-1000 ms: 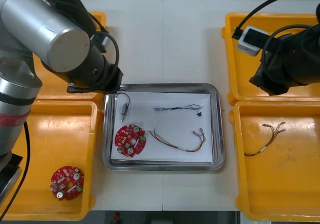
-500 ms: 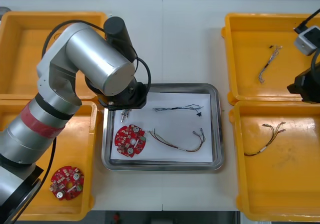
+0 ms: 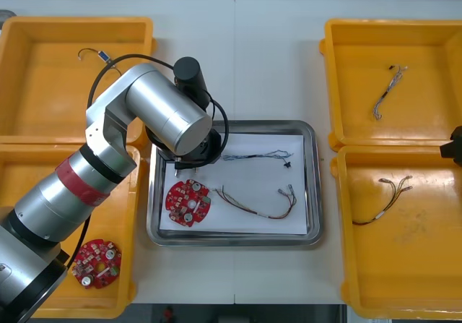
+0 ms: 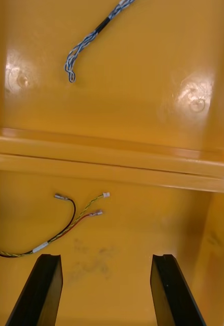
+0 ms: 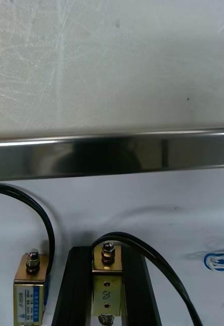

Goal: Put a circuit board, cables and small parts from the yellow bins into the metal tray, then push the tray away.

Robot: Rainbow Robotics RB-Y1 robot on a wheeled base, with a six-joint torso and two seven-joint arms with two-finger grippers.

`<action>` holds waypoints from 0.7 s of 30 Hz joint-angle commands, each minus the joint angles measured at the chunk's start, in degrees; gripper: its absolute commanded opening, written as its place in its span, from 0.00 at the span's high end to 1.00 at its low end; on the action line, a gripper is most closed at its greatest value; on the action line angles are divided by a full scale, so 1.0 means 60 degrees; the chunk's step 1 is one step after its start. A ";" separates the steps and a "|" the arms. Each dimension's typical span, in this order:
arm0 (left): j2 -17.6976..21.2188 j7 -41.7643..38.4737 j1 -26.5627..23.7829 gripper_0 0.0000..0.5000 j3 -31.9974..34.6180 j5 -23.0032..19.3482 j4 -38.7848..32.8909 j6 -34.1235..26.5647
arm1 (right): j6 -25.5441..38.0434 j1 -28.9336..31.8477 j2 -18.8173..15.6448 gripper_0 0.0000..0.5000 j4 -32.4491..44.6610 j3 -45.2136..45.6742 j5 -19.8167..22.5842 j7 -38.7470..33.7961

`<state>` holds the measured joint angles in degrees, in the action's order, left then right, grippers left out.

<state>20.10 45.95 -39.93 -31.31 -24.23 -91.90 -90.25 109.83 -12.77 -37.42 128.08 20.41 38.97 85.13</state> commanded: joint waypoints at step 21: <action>-0.0172 -0.0818 -0.0420 0.00 0.0400 -0.0166 -0.1413 -0.0940 | 0.0028 0.1059 -0.0355 0.00 0.0275 0.0406 0.0360 -0.0815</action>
<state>20.09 45.93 -39.95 -31.04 -24.56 -96.19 -93.63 109.83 -7.34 -37.44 128.08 20.82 40.36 82.29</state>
